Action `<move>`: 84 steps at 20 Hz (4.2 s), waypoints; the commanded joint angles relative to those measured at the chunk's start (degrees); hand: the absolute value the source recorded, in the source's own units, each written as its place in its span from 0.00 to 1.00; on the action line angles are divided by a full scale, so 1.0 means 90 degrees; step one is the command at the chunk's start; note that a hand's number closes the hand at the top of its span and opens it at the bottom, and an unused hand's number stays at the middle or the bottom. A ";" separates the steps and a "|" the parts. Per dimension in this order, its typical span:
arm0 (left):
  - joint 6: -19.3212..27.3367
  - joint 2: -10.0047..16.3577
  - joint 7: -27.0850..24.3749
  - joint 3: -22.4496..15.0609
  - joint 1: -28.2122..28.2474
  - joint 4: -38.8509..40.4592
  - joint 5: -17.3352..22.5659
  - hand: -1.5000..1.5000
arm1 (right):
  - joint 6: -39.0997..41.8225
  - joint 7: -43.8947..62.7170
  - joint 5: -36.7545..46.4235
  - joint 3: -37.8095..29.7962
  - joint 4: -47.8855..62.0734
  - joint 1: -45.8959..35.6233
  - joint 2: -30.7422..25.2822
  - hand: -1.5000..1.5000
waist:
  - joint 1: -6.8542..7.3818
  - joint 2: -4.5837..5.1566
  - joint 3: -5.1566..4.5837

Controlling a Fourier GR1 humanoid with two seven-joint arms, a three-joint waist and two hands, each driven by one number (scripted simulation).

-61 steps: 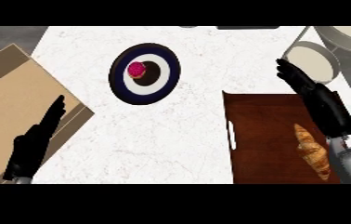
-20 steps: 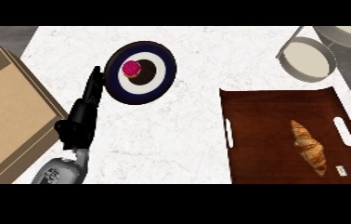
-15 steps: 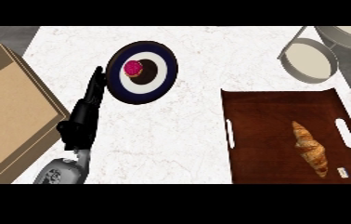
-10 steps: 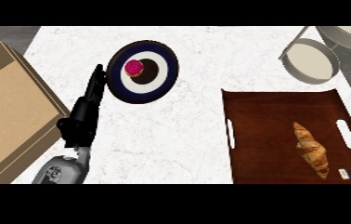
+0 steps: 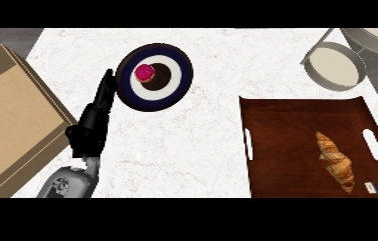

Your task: Pick the croissant from the tray and place it in the tiered basket

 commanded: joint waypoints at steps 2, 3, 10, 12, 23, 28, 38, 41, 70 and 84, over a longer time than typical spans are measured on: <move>-0.0118 0.0080 -0.0090 -0.0022 0.0316 -0.0223 -0.0030 0.50 | -0.0432 -0.2231 0.0890 0.0125 0.1018 0.0422 -0.0606 0.00 | 0.0052 -0.0018 -0.0012; -0.0138 0.0045 -0.0116 0.0172 0.0106 0.0079 0.0044 0.50 | -0.0863 -0.2190 0.1116 0.0478 0.0857 0.0576 -0.0312 0.00 | 0.0011 -0.0009 -0.0019; -0.0097 -0.0288 -0.0283 -0.0002 0.0028 0.0343 -0.0241 0.50 | -0.2088 -0.2856 0.1742 0.1209 0.2018 0.0059 -0.0454 0.00 | 0.0057 0.0005 -0.0028; 0.0015 -0.0228 0.0234 -0.0201 0.0282 -0.0474 -0.0406 0.50 | -0.2107 -0.3117 0.1753 0.1192 0.2344 -0.0126 -0.0692 0.00 | 0.0091 -0.0012 -0.0026; -0.0335 -0.0400 0.0243 0.0180 0.0140 -0.0216 -0.0495 0.50 | -0.2780 -0.2668 0.2661 0.1570 0.2816 -0.0892 0.0243 0.00 | 0.0061 -0.0012 -0.0032; -0.0359 -0.0517 0.0374 0.0520 -0.0506 0.0269 -0.0500 0.50 | -0.2993 -0.3029 0.2896 0.1736 0.3740 -0.1351 0.0447 0.00 | 0.0065 0.0001 -0.0029; -0.0415 -0.0642 0.0216 0.0493 -0.0019 -0.0016 -0.0747 0.50 | -0.3042 -0.3277 0.3226 0.2084 0.4222 -0.1588 0.0787 0.00 | 0.0062 -0.0014 -0.0030; -0.0678 -0.0509 -0.0054 0.0626 0.0347 -0.0117 -0.0570 0.50 | -0.3230 -0.3371 0.3217 0.2110 0.4274 -0.1354 0.0875 0.00 | 0.0049 -0.0019 -0.0031; -0.0766 -0.1068 0.0307 0.0776 0.0040 -0.0139 -0.1227 0.50 | -0.2991 -0.2875 0.4336 0.2511 0.4986 -0.2197 0.1851 0.00 | 0.0043 -0.0012 -0.0031; -0.0911 -0.1199 0.0289 0.0819 0.0128 -0.0242 -0.1388 0.50 | -0.3357 -0.2834 0.4273 0.2286 0.5007 -0.1786 0.2569 0.00 | 0.0022 -0.0019 -0.0032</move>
